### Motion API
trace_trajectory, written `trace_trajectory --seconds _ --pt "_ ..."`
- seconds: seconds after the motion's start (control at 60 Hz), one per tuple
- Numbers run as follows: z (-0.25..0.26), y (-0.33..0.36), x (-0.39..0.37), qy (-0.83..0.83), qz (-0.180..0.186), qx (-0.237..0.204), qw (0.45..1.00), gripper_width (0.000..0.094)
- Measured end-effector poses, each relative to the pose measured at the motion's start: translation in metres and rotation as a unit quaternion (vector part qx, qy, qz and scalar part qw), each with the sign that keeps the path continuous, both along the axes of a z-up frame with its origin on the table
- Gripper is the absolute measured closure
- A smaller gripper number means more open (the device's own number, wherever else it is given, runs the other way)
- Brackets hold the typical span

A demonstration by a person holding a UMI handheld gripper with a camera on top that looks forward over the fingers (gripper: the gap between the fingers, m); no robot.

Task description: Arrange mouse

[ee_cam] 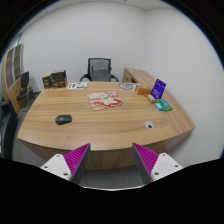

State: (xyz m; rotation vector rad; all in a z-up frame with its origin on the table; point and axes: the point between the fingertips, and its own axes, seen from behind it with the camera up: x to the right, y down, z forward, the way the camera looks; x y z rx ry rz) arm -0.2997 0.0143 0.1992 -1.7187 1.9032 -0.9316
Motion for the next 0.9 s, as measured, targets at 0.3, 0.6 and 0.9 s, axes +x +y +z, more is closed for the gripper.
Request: trace_trajectory --seconds 0.3,0.6,0.9 --pt "-0.014 0.015 0.016 -0.007 0.007 0.002 1.000 0.0068" --pt "-0.041 0.090 0.044 -0.018 0.035 0.032 0.999 0.0069" --pt "-0.085 0.200 0.082 -0.024 0.085 0.054 0.995 0.0065"
